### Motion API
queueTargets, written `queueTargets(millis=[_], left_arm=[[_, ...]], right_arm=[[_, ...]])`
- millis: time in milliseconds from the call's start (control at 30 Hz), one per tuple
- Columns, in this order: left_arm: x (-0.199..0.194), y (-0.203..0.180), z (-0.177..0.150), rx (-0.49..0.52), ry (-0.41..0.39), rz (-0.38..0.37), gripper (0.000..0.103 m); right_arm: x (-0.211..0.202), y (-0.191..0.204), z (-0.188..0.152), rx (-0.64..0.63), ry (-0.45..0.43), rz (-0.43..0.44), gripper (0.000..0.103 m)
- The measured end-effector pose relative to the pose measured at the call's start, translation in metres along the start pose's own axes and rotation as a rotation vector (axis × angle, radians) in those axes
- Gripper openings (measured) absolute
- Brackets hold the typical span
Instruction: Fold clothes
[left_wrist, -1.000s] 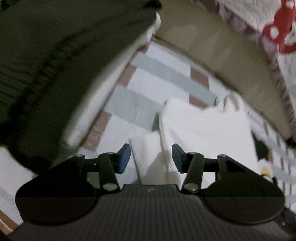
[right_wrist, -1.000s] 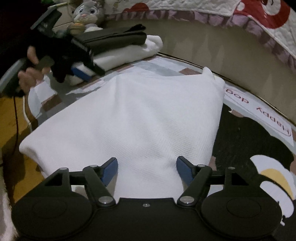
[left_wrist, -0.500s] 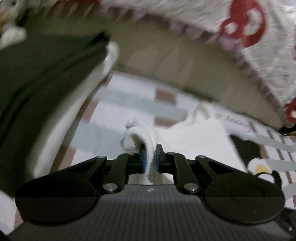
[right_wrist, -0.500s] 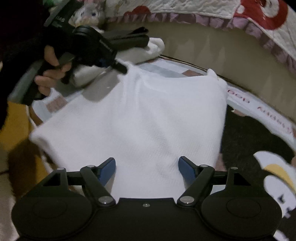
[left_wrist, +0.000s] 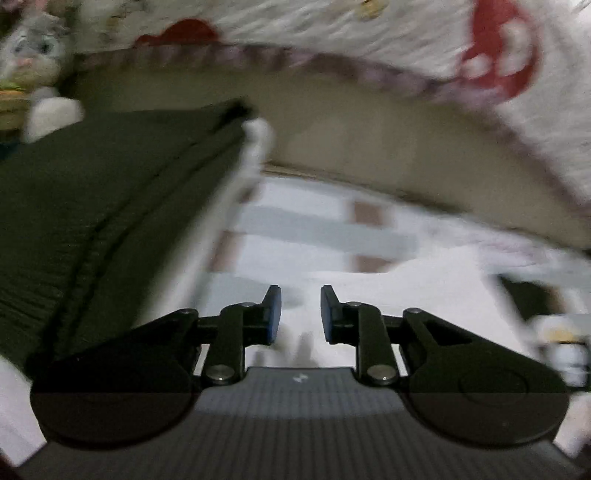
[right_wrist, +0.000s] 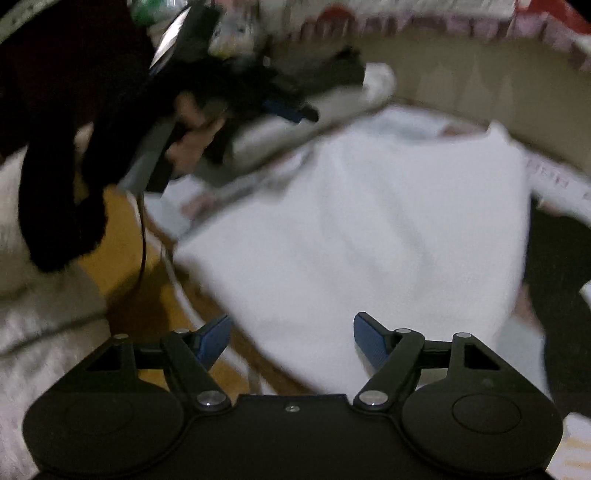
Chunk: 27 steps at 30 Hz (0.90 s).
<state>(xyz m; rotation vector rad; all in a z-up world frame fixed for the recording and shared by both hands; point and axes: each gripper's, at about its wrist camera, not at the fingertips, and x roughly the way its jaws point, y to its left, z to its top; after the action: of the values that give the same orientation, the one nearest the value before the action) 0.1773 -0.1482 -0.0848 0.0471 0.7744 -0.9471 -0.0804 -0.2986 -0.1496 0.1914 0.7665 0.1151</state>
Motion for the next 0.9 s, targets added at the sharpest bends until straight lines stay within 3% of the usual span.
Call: queueTargets(millis=[133,300,400,567,600,633,767,800,833,900], left_arm=[[-0.001,-0.039,-0.04,0.077,0.163,-0.106,0.019],[0.011,-0.044,-0.074,0.111,0.366,0.104,0.02],[0.005,-0.044,-0.078,0.159,0.388,0.247,0.02],[0.002,-0.042,-0.081,0.123,0.389,0.253,0.021],[0.002,-0.04,-0.08,0.11,0.39,0.251,0.021],[0.001,-0.038,-0.079,0.097,0.391,0.248,0.021],[0.003,-0.037,-0.082,0.098,0.378,0.251,0.021],[0.003,-0.037,-0.081,0.104,0.367,0.247,0.021],[0.004,-0.038,-0.083,0.109,0.356,0.243,0.021],[0.0,-0.042,-0.081,0.114,0.327,0.245,0.022]], right_arm=[[-0.017,-0.034,0.018,0.068,-0.092,-0.119,0.077],[-0.014,-0.103,0.001,0.368,-0.093,-0.139,0.078],[-0.011,-0.117,-0.023,0.493,-0.078,-0.094,0.078],[-0.009,-0.128,-0.06,0.673,-0.044,0.049,0.075],[-0.008,-0.125,-0.067,0.675,-0.019,0.116,0.06],[-0.005,-0.122,-0.071,0.667,0.009,0.174,0.059],[-0.001,-0.123,-0.08,0.689,0.013,0.262,0.059],[0.001,-0.129,-0.082,0.73,0.01,0.284,0.052],[0.002,-0.131,-0.082,0.741,0.01,0.295,0.033],[0.002,-0.13,-0.079,0.726,0.013,0.305,0.025]])
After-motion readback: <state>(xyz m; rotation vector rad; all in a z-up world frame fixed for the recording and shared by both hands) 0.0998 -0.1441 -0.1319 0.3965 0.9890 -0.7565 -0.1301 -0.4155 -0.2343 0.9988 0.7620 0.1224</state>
